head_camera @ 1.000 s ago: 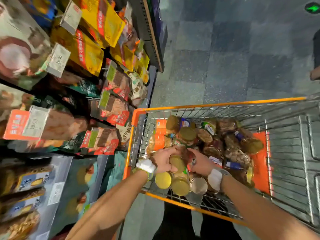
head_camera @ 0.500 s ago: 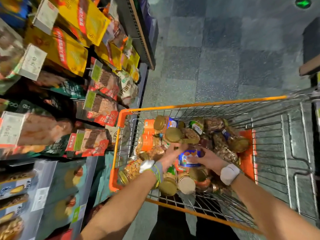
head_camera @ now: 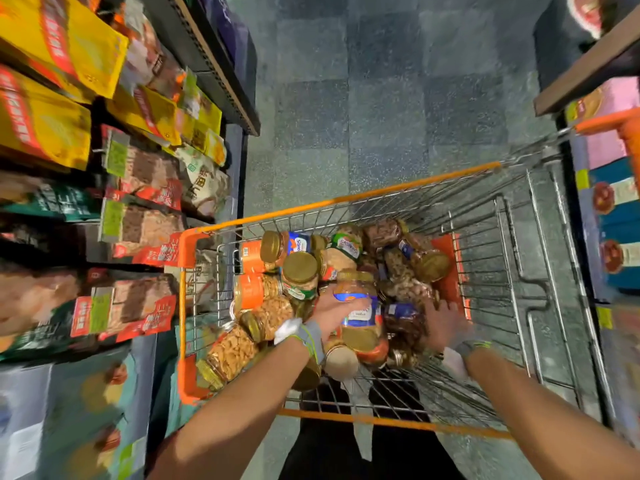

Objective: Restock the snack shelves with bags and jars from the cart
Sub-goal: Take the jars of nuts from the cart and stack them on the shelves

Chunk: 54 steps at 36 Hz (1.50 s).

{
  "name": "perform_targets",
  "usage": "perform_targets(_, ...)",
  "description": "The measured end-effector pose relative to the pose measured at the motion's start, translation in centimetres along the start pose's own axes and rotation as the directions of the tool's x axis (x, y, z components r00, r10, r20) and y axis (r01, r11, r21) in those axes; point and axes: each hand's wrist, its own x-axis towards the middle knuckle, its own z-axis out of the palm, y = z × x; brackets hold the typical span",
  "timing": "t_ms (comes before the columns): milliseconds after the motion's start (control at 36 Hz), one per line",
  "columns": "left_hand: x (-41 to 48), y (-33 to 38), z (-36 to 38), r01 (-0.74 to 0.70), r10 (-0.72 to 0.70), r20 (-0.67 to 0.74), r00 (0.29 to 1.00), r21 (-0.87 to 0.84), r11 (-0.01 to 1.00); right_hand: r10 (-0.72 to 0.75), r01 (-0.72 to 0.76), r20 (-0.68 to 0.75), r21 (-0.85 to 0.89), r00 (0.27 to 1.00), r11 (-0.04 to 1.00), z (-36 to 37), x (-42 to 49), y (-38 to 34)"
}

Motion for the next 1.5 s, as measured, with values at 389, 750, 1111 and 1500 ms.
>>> perform_targets(389,-2.6,1.2,-1.7,-0.029,0.039,0.078,0.996,-0.127,0.992,-0.127,0.155,-0.095,0.409,0.987,0.899,-6.4,-2.9,0.1)
perform_targets(750,-12.3,6.8,-7.2,-0.090,0.290,0.325,0.900,-0.513,0.854,-0.362,0.503,-0.353,0.545,0.863,0.670,-18.0,-12.7,-7.0)
perform_targets(1111,-22.8,9.3,-15.9,-0.349,0.559,0.107,0.823,-0.680,0.644,-0.727,0.750,-0.419,0.631,0.544,0.198,-25.9,-21.2,-15.6)
perform_targets(1500,-39.0,3.5,-17.9,-0.662,0.546,-0.462,0.699,-0.707,0.249,-0.931,0.879,-0.354,0.469,0.092,-0.091,-25.5,-33.8,-25.5)
